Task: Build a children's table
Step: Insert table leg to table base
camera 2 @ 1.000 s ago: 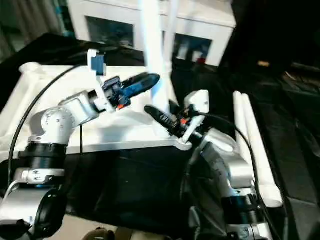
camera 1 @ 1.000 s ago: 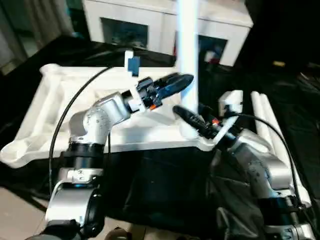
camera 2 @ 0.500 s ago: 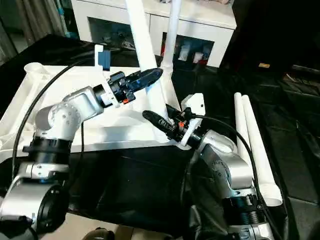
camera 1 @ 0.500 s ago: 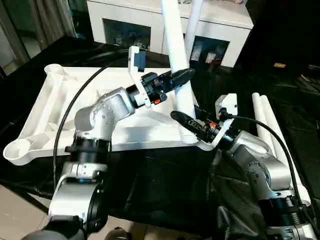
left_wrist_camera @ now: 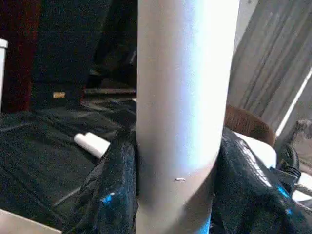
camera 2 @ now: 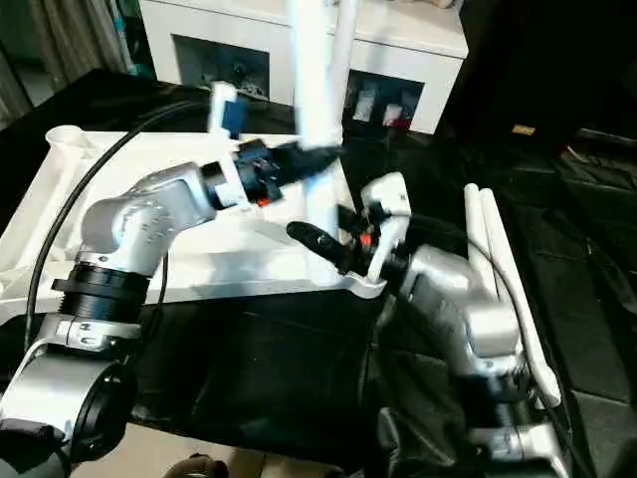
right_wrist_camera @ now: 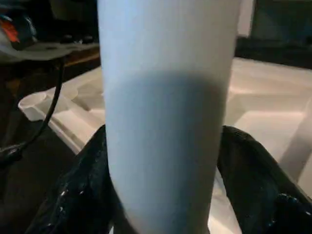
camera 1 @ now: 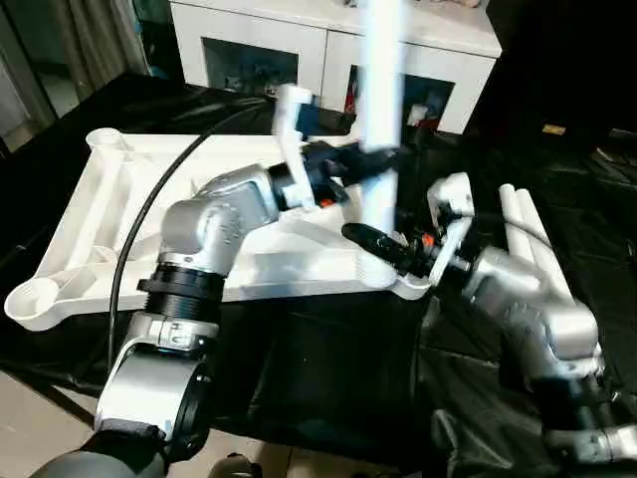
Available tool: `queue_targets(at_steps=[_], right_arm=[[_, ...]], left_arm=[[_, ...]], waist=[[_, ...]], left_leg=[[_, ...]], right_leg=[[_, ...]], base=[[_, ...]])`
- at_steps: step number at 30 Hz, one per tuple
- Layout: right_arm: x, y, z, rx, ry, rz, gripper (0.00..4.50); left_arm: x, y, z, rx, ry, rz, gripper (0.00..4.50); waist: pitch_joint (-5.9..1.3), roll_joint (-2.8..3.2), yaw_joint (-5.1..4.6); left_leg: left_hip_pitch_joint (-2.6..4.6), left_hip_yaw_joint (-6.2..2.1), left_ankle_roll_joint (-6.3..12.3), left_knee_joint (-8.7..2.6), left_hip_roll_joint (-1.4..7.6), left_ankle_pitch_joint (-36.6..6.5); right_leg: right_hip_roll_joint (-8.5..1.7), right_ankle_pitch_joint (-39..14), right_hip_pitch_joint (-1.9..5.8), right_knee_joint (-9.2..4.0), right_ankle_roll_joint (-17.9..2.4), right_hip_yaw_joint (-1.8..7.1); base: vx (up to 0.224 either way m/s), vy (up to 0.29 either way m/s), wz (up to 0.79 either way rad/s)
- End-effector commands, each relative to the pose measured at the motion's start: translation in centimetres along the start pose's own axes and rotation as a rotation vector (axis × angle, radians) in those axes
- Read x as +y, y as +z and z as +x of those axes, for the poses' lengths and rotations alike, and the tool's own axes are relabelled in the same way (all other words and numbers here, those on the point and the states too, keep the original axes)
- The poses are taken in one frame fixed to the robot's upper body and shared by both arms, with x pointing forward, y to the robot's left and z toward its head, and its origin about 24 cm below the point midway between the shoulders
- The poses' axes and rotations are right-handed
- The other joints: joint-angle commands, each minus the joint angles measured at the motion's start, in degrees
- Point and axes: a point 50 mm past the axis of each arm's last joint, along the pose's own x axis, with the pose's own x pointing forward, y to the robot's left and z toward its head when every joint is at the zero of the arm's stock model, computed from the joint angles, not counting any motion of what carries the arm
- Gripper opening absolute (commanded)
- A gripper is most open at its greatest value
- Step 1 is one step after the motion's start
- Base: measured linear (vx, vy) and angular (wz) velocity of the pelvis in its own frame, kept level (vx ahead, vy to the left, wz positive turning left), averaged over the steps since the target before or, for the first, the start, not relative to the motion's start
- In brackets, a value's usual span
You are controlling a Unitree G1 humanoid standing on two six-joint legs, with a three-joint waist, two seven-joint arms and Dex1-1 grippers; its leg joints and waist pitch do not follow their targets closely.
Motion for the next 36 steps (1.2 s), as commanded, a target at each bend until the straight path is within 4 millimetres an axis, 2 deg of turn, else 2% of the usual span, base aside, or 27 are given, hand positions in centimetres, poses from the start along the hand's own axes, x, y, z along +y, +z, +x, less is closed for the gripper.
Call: queue_targets(at_steps=[1, 6, 8, 15, 23, 28, 36], right_arm=[[-0.7, 0.1, -0.3, 0.040, -0.034, -0.007, 3.01], [-0.6, 0.5, -0.6, 0.076, -0.015, 0.013, 3.01], [-0.5, 0.5, -0.6, 0.087, -0.011, 0.010, 3.01], [-0.2, 0.8, -1.3, 0.109, 0.023, 0.012, 3.01], [-0.1, 0.9, -1.3, 0.113, 0.029, 0.007, 3.01], [0.0, 0.3, -0.7, 0.138, 0.042, 0.012, 3.01], [-0.1, 0.2, -0.7, 0.145, 0.041, 0.025, 2.20]], left_arm=[[-0.7, 1.0, 0.6, 0.010, -0.044, 0.081, 1.85], [-0.7, 0.8, 0.5, 0.038, -0.055, 0.118, 1.85], [-0.6, 0.7, 0.5, 0.050, -0.055, 0.129, 1.85], [-0.5, 0.5, 0.4, 0.078, -0.066, 0.156, 1.85], [-0.8, 0.6, 0.6, 0.080, -0.099, 0.163, 1.85], [-1.0, 0.6, 0.7, 0.090, -0.120, 0.169, 1.85], [-1.0, 0.6, 0.7, 0.098, -0.133, 0.174, 1.85]], waist=[[-5.36, -0.34, 0.09], [-5.47, -0.28, 0.13], [-5.42, -0.42, 0.14], [-5.24, -0.65, 0.18], [-5.25, -0.84, 0.21], [-5.29, -0.97, 0.22], [-5.35, -1.05, 0.26]], left_leg=[[1.28, -1.36, 0.76, -3.91, 2.90, -9.6], [1.30, -1.28, 1.15, -3.75, 2.93, -8.4], [1.28, -1.27, 1.29, -3.75, 2.89, -8.4], [1.29, -1.29, 0.38, -3.76, 2.89, -10.3], [1.12, -1.35, 0.11, -3.68, 2.86, -10.5], [1.11, -1.36, 0.08, -3.67, 2.84, -10.3], [1.05, -1.33, 0.23, -3.61, 2.84, -9.7]], right_leg=[[-3.64, -12.2, 3.32, -3.34, -11.1, 2.51], [-3.60, -10.2, 3.28, -3.01, -11.6, 2.51], [-3.55, -10.4, 3.32, -3.05, -11.5, 2.50], [-3.72, -15.2, 3.15, -3.48, -9.9, 2.52], [-3.79, -16.6, 3.03, -3.52, -9.4, 2.46], [-3.81, -16.6, 2.96, -3.49, -9.2, 2.45], [-3.78, -15.5, 3.04, -3.31, -9.4, 2.46]], base=[[0.000, 0.000, 0.00], [0.000, 0.000, 0.00], [0.000, 0.000, 0.00], [0.000, 0.000, 0.00], [0.000, 0.000, 0.00], [0.000, 0.000, 0.00], [0.000, 0.000, 0.00]])
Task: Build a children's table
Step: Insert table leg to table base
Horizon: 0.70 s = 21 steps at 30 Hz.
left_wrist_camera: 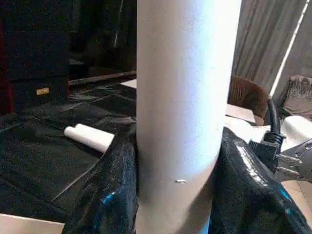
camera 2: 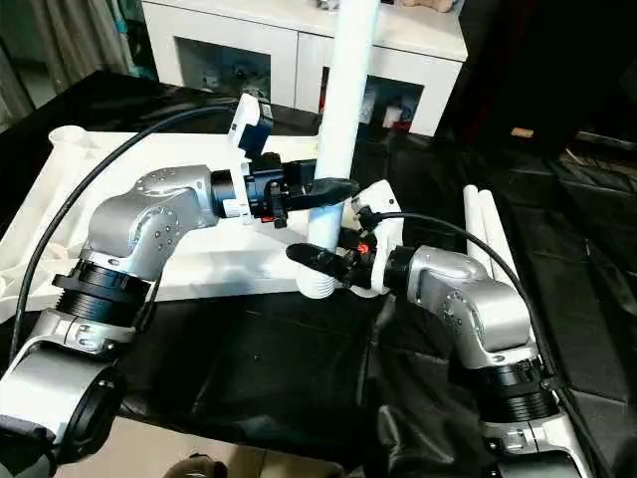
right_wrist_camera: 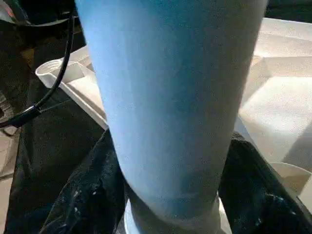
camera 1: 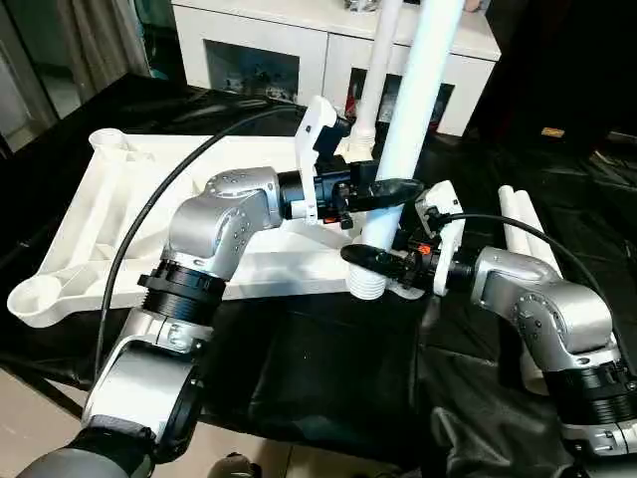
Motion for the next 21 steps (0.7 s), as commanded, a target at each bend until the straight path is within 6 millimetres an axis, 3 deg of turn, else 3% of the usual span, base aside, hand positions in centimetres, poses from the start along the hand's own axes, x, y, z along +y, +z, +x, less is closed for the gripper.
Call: queue_targets(at_steps=[1, 11, 14, 21], right_arm=[[-0.4, 0.3, -0.3, 0.007, -0.017, -0.007, 2.14], [-0.5, 0.3, -0.4, 0.001, -0.024, -0.015, 1.92], [-0.6, 0.3, -0.4, -0.031, -0.046, -0.016, 1.91], [-1.7, 0.7, -1.2, -0.153, -0.173, 0.009, 1.89]], left_arm=[[-0.4, 1.1, 0.6, 0.004, -0.039, 0.054, 1.85], [-0.3, 1.0, 0.7, 0.020, -0.030, 0.066, 1.85], [-0.1, 0.9, 0.7, 0.004, -0.008, 0.053, 2.55], [0.8, 2.1, 0.4, -0.252, 0.155, 0.057, 2.88]], waist=[[-5.26, -0.91, 0.16], [-5.28, -0.79, 0.17], [-5.29, -0.70, 0.14], [-5.42, -1.01, 0.19]], left_leg=[[1.06, -1.30, 0.34, -3.93, 2.84, -9.7], [1.13, -1.30, 0.19, -3.90, 2.84, -10.0], [1.10, -1.31, 0.08, -3.89, 2.83, -10.0], [0.99, -1.25, 0.23, -3.72, 2.72, -10.3]], right_leg=[[-3.73, -15.5, 3.14, -3.72, -9.4, 2.42], [-3.74, -15.6, 3.10, -3.78, -9.4, 2.45], [-3.73, -15.5, 3.10, -3.79, -9.5, 2.44], [-3.75, -14.7, 3.26, -3.75, -10.2, 2.32]], base=[[0.000, 0.000, 0.00], [0.000, 0.000, 0.00], [0.000, 0.000, 0.00], [0.000, 0.000, 0.00]])
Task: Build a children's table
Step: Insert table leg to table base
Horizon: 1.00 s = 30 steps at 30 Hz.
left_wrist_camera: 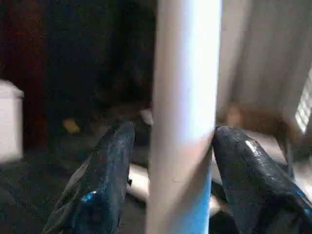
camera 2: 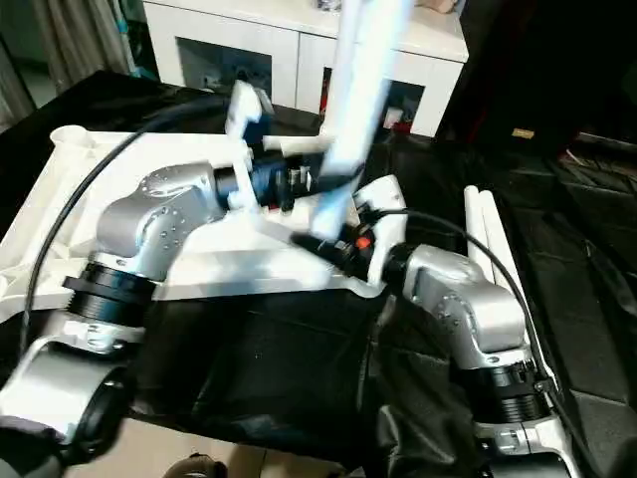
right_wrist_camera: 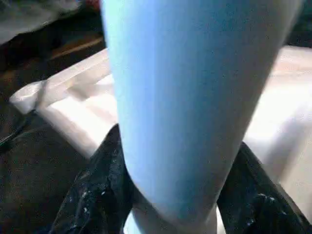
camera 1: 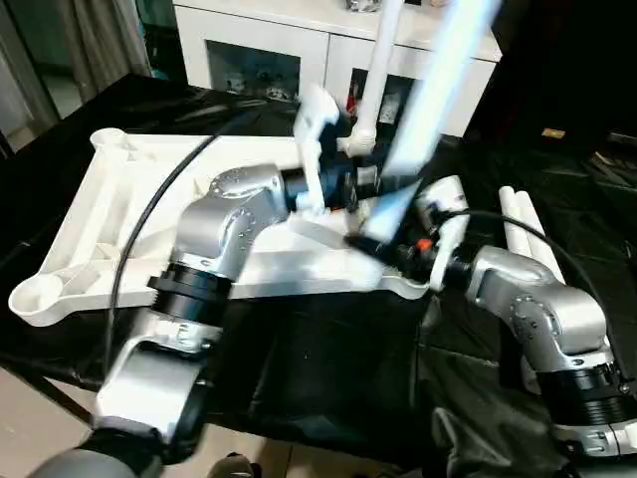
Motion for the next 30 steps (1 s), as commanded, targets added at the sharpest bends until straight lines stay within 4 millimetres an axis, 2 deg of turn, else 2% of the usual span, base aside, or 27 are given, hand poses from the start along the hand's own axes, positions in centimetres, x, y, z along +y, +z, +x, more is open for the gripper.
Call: queue_targets(at_steps=[1, 3, 6, 9, 10, 11, 12, 13, 14, 15, 16, 17, 19, 20, 21, 24, 26, 28, 30], right_arm=[[-1.4, 0.6, -1.1, -0.074, -0.114, 0.000, 1.89], [-2.3, 0.7, -1.6, -0.090, -0.182, 0.005, 1.87], [-2.8, 0.5, -2.0, -0.086, -0.219, 0.000, 1.86], [-3.5, 0.2, -2.7, -0.065, -0.263, -0.014, 1.86], [-3.8, -0.2, -3.1, -0.035, -0.283, -0.037, 1.86], [-3.8, -0.2, -3.1, -0.035, -0.283, -0.037, 1.86], [-3.9, -0.3, -3.3, -0.027, -0.290, -0.043, 1.86], [-4.0, -0.3, -3.4, -0.024, -0.293, -0.046, 1.86], [-4.1, -0.3, -3.5, -0.020, -0.300, -0.050, 1.86], [-4.2, -0.4, -3.7, -0.016, -0.313, -0.054, 1.86], [-4.3, -0.4, -3.9, -0.014, -0.320, -0.056, 1.86], [-4.3, -0.4, -3.9, -0.013, -0.322, -0.058, 1.86], [-4.4, -0.4, -4.1, -0.004, -0.331, -0.069, 1.86], [-4.4, -0.5, -4.1, -0.003, -0.331, -0.070, 1.86], [-4.4, -0.5, -4.2, -0.003, -0.332, -0.071, 1.86], [-4.3, -0.6, -4.2, -0.002, -0.331, -0.071, 1.86], [-4.2, -0.6, -4.2, 0.000, -0.328, -0.074, 1.86], [-4.2, -0.7, -4.2, 0.006, -0.324, -0.077, 1.86], [-4.2, -0.7, -4.2, 0.014, -0.325, -0.082, 1.86]], left_arm=[[0.7, 1.4, -0.2, -0.157, 0.086, -0.035, 2.88], [1.2, 1.8, -0.7, -0.251, 0.128, -0.101, 2.88], [1.3, 1.8, -1.0, -0.272, 0.133, -0.129, 2.88], [1.1, -0.5, -1.4, -0.046, 0.070, -0.056, 2.88], [1.2, -3.9, -2.3, 0.285, 0.032, 0.106, 2.88], [1.2, -3.9, -2.3, 0.285, 0.032, 0.106, 2.88], [1.2, -5.4, -3.0, 0.415, 0.012, 0.181, 2.88], [1.2, -6.3, -3.4, 0.483, -0.003, 0.221, 2.88], [1.3, -7.2, -3.9, 0.548, -0.020, 0.256, 2.88], [1.2, -8.2, -4.2, 0.601, -0.042, 0.258, 2.88], [1.1, -8.8, -4.4, 0.625, -0.054, 0.250, 2.88], [1.1, -8.9, -4.4, 0.631, -0.056, 0.248, 2.88], [1.0, -9.5, -4.4, 0.652, -0.065, 0.235, 2.88], [1.0, -9.6, -4.4, 0.655, -0.066, 0.233, 2.88], [0.9, -10.4, -4.6, 0.696, -0.075, 0.193, 2.71], [1.1, -10.8, -4.8, 0.727, -0.071, 0.185, 2.71], [1.2, -11.0, -5.0, 0.749, -0.070, 0.193, 2.43], [1.4, -11.2, -5.2, 0.774, -0.085, 0.179, 2.32], [1.4, -11.3, -5.4, 0.795, -0.097, 0.170, 2.24]], waist=[[-5.35, -0.91, 0.15], [-5.35, -0.90, 0.13], [-5.33, -0.97, 0.08], [-5.30, -0.89, -0.03], [-5.25, -0.77, -0.09], [-5.26, -0.67, -0.28], [-5.31, -0.69, -0.39], [-5.33, -0.75, -0.41], [-5.61, -0.23, -0.38], [-5.54, -0.51, -0.45], [-5.57, -0.50, -0.37], [-5.58, -0.09, -0.29], [-5.54, -0.42, -0.26], [-5.51, -0.24, -0.30], [-5.44, -0.23, -0.38], [-5.38, -0.14, -0.44], [-5.45, 0.27, -0.38], [-5.42, 0.06, -0.48], [-5.42, 0.19, -0.44]], left_leg=[[0.99, -1.28, 0.28, -3.94, 2.71, -10.3], [1.02, -1.17, 0.26, -3.74, 2.59, -10.5], [1.06, -1.14, 0.50, -3.75, 2.52, -10.9], [1.25, -1.22, 0.91, -3.95, 2.57, -10.6], [1.36, -1.44, 0.95, -4.22, 2.75, -10.7], [1.48, -1.43, 0.67, -4.35, 2.83, -10.9], [1.50, -1.38, 0.28, -4.43, 2.86, -10.9], [1.32, -1.41, 0.01, -4.39, 2.77, -10.6], [1.43, -1.38, -0.26, -4.29, 2.87, -10.0], [1.32, -1.33, -0.17, -4.28, 2.76, -10.1], [1.40, -1.29, -0.32, -4.25, 2.78, -10.3], [1.39, -1.32, -0.35, -4.24, 2.87, -10.4], [1.37, -1.23, -0.34, -4.17, 2.86, -11.2], [1.32, -1.28, -0.34, -4.17, 2.90, -11.6], [1.41, -1.22, -0.34, -4.15, 2.81, -12.3], [1.44, -1.33, -0.45, -4.21, 2.82, -13.6], [1.46, -1.42, -0.57, -4.22, 2.81, -13.8], [1.46, -1.42, -0.55, -4.27, 2.78, -14.2], [1.50, -1.46, -0.60, -4.26, 2.81, -14.3]], right_leg=[[-3.69, -14.9, 3.25, -3.78, -10.0, 2.28], [-3.79, -15.4, 3.17, -3.85, -10.3, 2.25], [-3.61, -16.4, 3.10, -4.06, -9.9, 2.20], [-3.39, -17.7, 2.85, -4.27, -7.8, 2.28], [-3.23, -18.3, 2.63, -4.44, -6.6, 2.36], [-3.08, -18.4, 2.60, -4.33, -5.2, 2.53], [-3.08, -17.8, 2.61, -4.34, -4.6, 2.66], [-3.22, -17.0, 2.81, -4.11, -5.2, 2.63], [-3.33, -15.1, 2.83, -3.89, -6.3, 2.67], [-3.22, -14.3, 2.82, -4.02, -6.7, 2.66], [-3.33, -13.7, 2.86, -3.83, -7.3, 2.67], [-3.55, -12.8, 2.90, -3.66, -8.6, 2.69], [-3.67, -12.7, 2.99, -3.69, -9.9, 2.62], [-3.73, -13.1, 3.01, -3.72, -10.3, 2.58], [-3.63, -13.8, 2.88, -3.90, -10.3, 2.55], [-3.64, -15.5, 2.90, -4.18, -10.0, 2.54], [-3.66, -15.4, 2.95, -4.15, -10.1, 2.54], [-3.58, -15.6, 2.95, -4.29, -10.0, 2.49], [-3.70, -15.8, 2.95, -4.31, -10.2, 2.49]], base=[[0.000, 0.000, 0.00], [0.000, 0.000, 0.00], [0.000, 0.000, 0.00], [0.000, 0.000, 0.00], [0.000, 0.000, 0.00], [0.000, 0.000, 0.00], [0.000, 0.000, 0.00], [0.000, 0.000, 0.00], [0.000, 0.000, 0.00], [0.000, 0.000, 0.00], [0.000, 0.000, 0.00], [0.000, 0.000, 0.00], [0.000, 0.000, 0.00], [0.000, 0.000, 0.00], [0.000, 0.000, 0.00], [0.000, 0.000, 0.00], [0.000, 0.000, 0.00], [0.000, 0.000, 0.00], [0.000, 0.000, 0.00]])
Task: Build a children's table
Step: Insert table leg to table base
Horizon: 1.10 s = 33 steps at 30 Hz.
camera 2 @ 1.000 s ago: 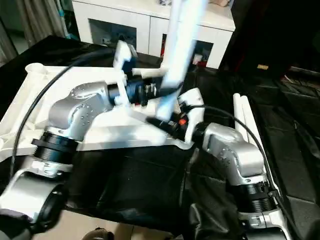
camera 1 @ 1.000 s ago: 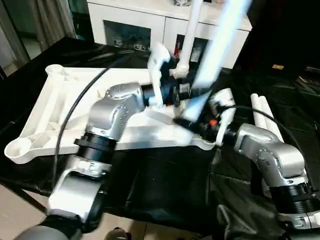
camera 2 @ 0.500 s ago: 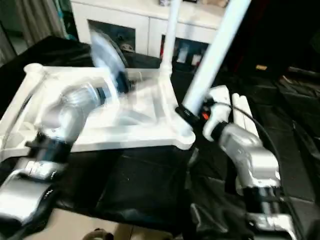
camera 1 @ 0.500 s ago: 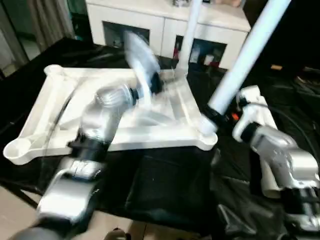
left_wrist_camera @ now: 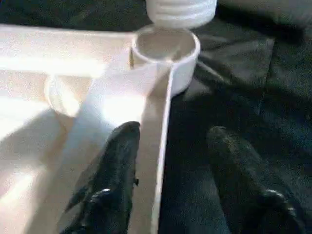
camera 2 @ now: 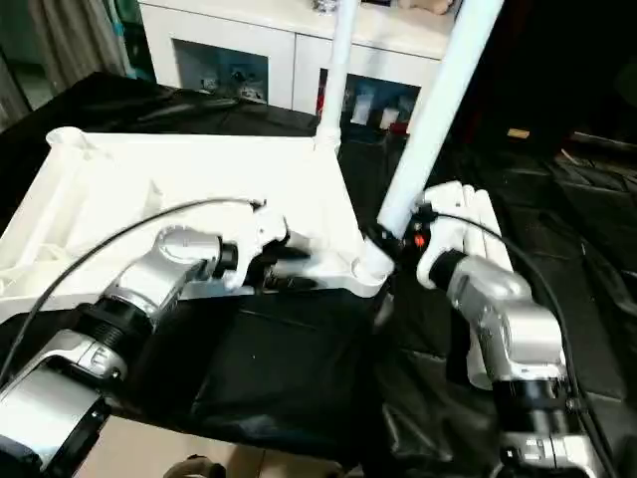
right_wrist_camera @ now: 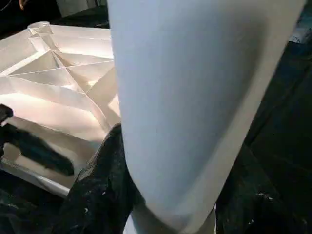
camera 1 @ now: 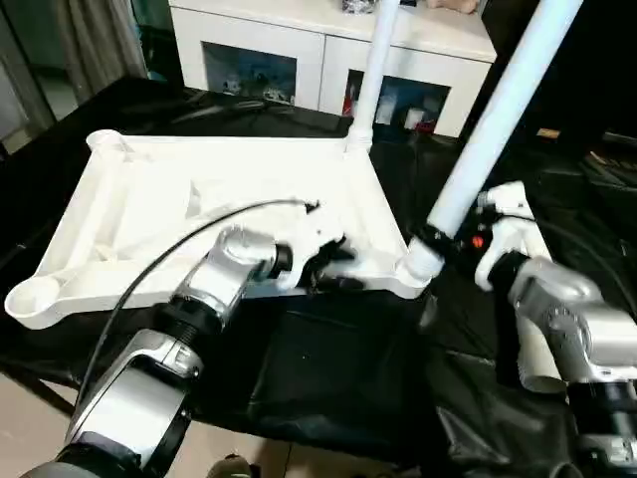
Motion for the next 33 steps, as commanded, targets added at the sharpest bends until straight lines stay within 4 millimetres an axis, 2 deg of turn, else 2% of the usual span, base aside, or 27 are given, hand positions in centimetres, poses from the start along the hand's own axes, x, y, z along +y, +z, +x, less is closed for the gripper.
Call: queue_targets(at_steps=[1, 11, 16, 19, 20, 21, 26, 31, 32, 33], right_arm=[[-0.3, 0.8, -0.4, -0.016, -0.019, -0.044, 1.86], [-0.2, 0.7, 0.1, 0.002, 0.000, -0.070, 1.86], [-0.2, 0.8, 0.4, 0.011, 0.013, -0.080, 1.86], [-0.3, 0.7, 0.5, 0.023, 0.021, -0.083, 1.86], [-0.3, 0.7, 0.5, 0.024, 0.022, -0.084, 1.86], [-0.2, 0.6, 0.5, 0.030, 0.027, -0.085, 1.86], [-0.3, 0.2, 0.6, 0.045, 0.034, -0.084, 1.86], [-0.6, 0.2, 0.3, 0.036, 0.040, -0.046, 1.86], [-0.6, 0.3, 0.1, 0.026, 0.053, -0.026, 1.86], [-0.5, 0.3, -0.1, 0.020, 0.067, -0.012, 1.86]], left_arm=[[0.2, 0.7, 0.0, 0.022, -0.018, 0.039, 2.11], [0.5, 0.3, 0.1, 0.077, -0.033, 0.048, 1.33], [0.5, 0.5, 0.4, 0.091, -0.062, 0.061, 0.79], [0.4, 1.0, 0.9, 0.094, -0.073, 0.061, 0.56], [0.4, 1.0, 1.0, 0.094, -0.074, 0.061, 0.56], [0.4, 1.0, 1.1, 0.097, -0.079, 0.063, 0.33], [0.2, 0.5, 1.3, 0.126, -0.108, 0.059, 0.07], [-0.1, -0.5, 0.9, 0.173, -0.148, 0.068, 0.00], [-0.1, -0.8, 0.5, 0.182, -0.163, 0.069, 0.00], [-0.1, -1.0, 0.3, 0.189, -0.174, 0.068, 0.00]], waist=[[-5.28, 0.20, -0.05], [-5.32, 0.17, -0.01], [-5.27, 0.14, 0.02], [-5.38, 0.21, 0.10], [-5.42, 0.49, 0.21], [-5.46, 0.46, 0.23], [-5.47, 0.35, 0.23], [-5.30, 0.35, 0.16], [-5.33, -0.08, 0.14], [-5.31, 0.13, 0.24]], left_leg=[[1.50, -1.46, -0.62, -4.25, 2.85, -14.3], [1.49, -1.46, -0.28, -4.25, 2.92, -14.1], [1.59, -1.52, -0.40, -4.23, 2.93, -14.8], [1.49, -1.41, 0.04, -4.15, 2.90, -13.7], [1.50, -1.44, 0.06, -4.10, 2.85, -13.5], [1.52, -1.44, 0.35, -4.11, 2.90, -13.2], [1.51, -1.36, 0.86, -4.03, 2.85, -12.9], [1.57, -1.48, 0.46, -4.15, 2.93, -14.6], [1.57, -1.44, 0.66, -4.15, 2.97, -14.6], [1.60, -1.50, 0.77, -4.16, 3.01, -14.6]], right_leg=[[-3.69, -15.7, 2.93, -4.31, -10.8, 2.39], [-3.75, -14.0, 3.04, -4.11, -11.9, 2.38], [-3.89, -15.3, 3.03, -4.25, -11.7, 2.37], [-3.79, -12.5, 3.13, -4.01, -12.8, 2.39], [-3.78, -12.0, 3.14, -3.93, -12.9, 2.38], [-3.74, -10.7, 3.22, -3.82, -13.4, 2.38], [-3.82, -10.2, 3.35, -3.86, -14.0, 2.39], [-3.90, -13.7, 3.32, -4.21, -13.3, 2.33], [-3.96, -13.9, 3.37, -4.26, -13.1, 2.37], [-4.02, -14.1, 3.34, -4.16, -13.2, 2.37]], base=[[0.000, 0.000, 0.00], [0.000, 0.000, 0.00], [0.000, 0.000, 0.00], [0.000, 0.000, 0.00], [0.000, 0.000, 0.00], [0.000, 0.000, 0.00], [0.000, 0.000, 0.00], [0.000, 0.000, 0.00], [0.000, 0.000, 0.00], [0.000, 0.000, 0.00]])
